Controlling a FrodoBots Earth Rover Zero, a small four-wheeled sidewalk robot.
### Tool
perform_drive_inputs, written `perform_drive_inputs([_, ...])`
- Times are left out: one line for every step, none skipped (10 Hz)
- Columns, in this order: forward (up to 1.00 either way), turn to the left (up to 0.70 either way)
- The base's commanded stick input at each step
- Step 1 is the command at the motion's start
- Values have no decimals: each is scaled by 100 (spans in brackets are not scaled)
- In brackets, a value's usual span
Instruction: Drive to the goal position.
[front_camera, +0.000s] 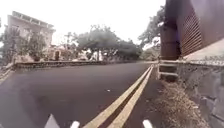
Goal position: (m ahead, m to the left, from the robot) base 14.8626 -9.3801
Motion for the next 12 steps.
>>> perform_drive_inputs([50,0])
perform_drive_inputs([50,0])
perform_drive_inputs([50,0])
perform_drive_inputs([50,0])
perform_drive_inputs([50,0])
perform_drive_inputs([50,0])
perform_drive_inputs([50,0])
perform_drive_inputs([50,0])
perform_drive_inputs([50,0])
perform_drive_inputs([50,0])
perform_drive_inputs([50,0])
perform_drive_inputs([50,0])
